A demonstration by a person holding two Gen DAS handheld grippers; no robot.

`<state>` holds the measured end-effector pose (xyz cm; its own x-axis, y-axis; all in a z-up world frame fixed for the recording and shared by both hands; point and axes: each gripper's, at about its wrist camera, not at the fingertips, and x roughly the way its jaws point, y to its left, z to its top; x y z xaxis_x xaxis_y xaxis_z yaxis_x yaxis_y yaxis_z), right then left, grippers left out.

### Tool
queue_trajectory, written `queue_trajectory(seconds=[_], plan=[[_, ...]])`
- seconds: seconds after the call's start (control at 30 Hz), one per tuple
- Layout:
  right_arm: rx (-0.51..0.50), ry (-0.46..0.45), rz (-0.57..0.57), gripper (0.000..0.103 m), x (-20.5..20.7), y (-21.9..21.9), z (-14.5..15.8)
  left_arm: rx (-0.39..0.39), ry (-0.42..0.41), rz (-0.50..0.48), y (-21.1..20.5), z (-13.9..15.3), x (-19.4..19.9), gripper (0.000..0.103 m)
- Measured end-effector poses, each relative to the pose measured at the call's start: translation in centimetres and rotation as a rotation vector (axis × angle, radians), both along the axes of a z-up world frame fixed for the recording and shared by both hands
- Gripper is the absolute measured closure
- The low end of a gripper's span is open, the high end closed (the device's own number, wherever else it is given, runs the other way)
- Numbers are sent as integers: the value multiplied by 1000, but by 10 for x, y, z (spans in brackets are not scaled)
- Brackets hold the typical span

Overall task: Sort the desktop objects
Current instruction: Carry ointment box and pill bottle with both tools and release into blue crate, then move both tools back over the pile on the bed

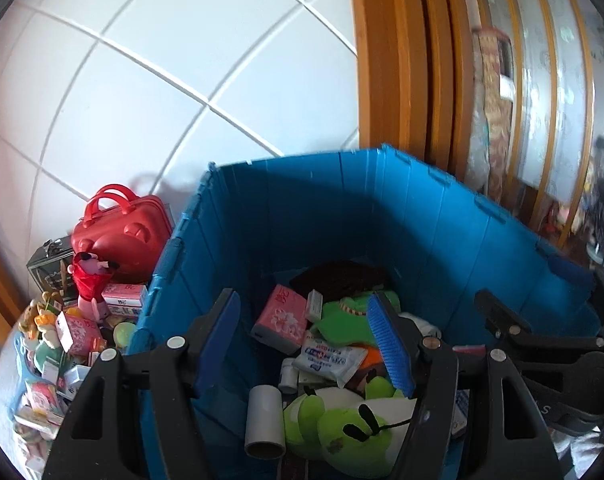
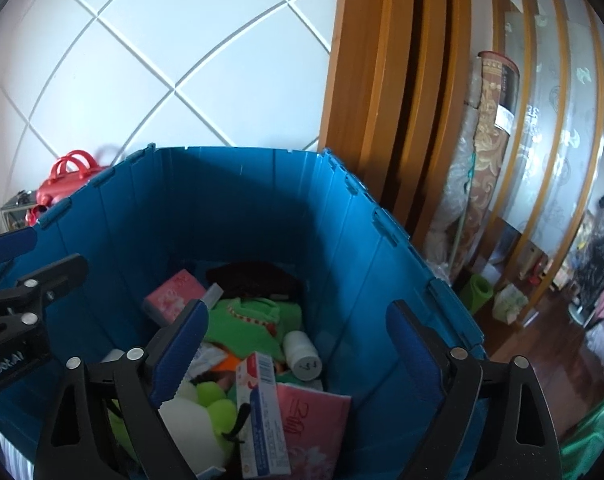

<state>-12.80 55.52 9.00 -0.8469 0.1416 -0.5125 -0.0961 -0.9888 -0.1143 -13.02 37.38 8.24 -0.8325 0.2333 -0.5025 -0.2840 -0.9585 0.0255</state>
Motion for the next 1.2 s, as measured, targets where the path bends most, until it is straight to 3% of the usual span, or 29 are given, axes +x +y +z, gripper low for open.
queue_trajectory(seconds=[0.03, 0.1, 0.23, 0.3, 0.47, 0.67, 0.87, 1.0, 1.13, 1.2], plan=[[-3, 7, 4, 0, 2, 0, 1, 25, -3, 15, -7, 0, 3, 37], [-4, 6, 6, 0, 3, -1, 0, 53, -7, 21, -20, 1, 10, 37], [-71, 39, 30, 0, 10, -6, 7, 36, 60, 95, -52, 10, 31, 36], [-86, 81, 55, 0, 17, -16, 16, 47, 88, 136, -73, 13, 40, 17], [-99, 183, 181, 0, 41, -66, 38, 42, 146, 266, -136, 13, 60, 11], [-130, 269, 385, 0, 65, -152, 50, 29, 133, 446, -243, -13, 67, 11], [-170, 321, 565, 0, 85, -244, 44, 48, 28, 662, -371, -59, 72, 11], [-208, 310, 669, 0, 93, -299, 29, 40, -88, 767, -445, -98, 78, 11], [-150, 118, 729, 0, 71, -367, -18, 7, -234, 818, -498, -150, 74, 11], [-145, 36, 719, 0, 57, -380, -43, 16, -310, 830, -517, -176, 73, 11]])
